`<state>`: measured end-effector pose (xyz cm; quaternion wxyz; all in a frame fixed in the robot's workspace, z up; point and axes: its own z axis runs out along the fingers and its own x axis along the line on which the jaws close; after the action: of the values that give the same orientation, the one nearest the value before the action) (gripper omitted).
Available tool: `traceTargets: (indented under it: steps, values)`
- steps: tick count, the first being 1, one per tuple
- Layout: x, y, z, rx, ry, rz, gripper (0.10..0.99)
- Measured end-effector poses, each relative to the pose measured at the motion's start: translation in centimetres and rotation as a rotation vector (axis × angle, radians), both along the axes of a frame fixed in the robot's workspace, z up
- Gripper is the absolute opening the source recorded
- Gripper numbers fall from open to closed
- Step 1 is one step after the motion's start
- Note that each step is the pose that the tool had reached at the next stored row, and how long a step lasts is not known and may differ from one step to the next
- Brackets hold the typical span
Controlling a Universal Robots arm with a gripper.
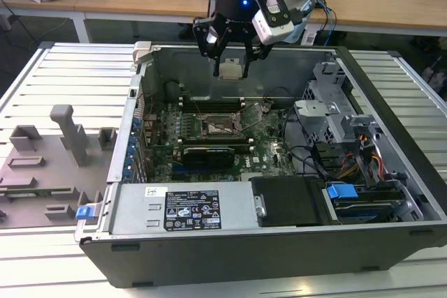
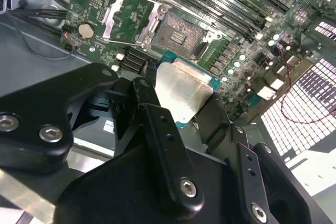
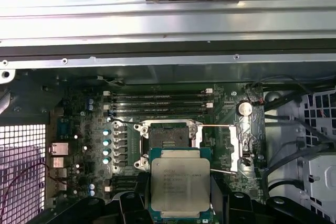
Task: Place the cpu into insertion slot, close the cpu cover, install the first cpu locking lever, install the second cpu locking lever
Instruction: 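Place the cpu into insertion slot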
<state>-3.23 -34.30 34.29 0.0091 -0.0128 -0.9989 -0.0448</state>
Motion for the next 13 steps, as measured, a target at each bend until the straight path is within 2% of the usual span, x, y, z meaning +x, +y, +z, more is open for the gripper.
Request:
traceTargets:
  steps: [5,9,13]
  values:
    - [-0.01,0.02,-1.11,-0.002,0.0001,0.0,0.545]
    - [0.0,0.5,-1.78,-0.02,0.0001,0.0,0.545]
    - [0.01,0.72,-2.76,-0.02,0.0,0.001,0.545]
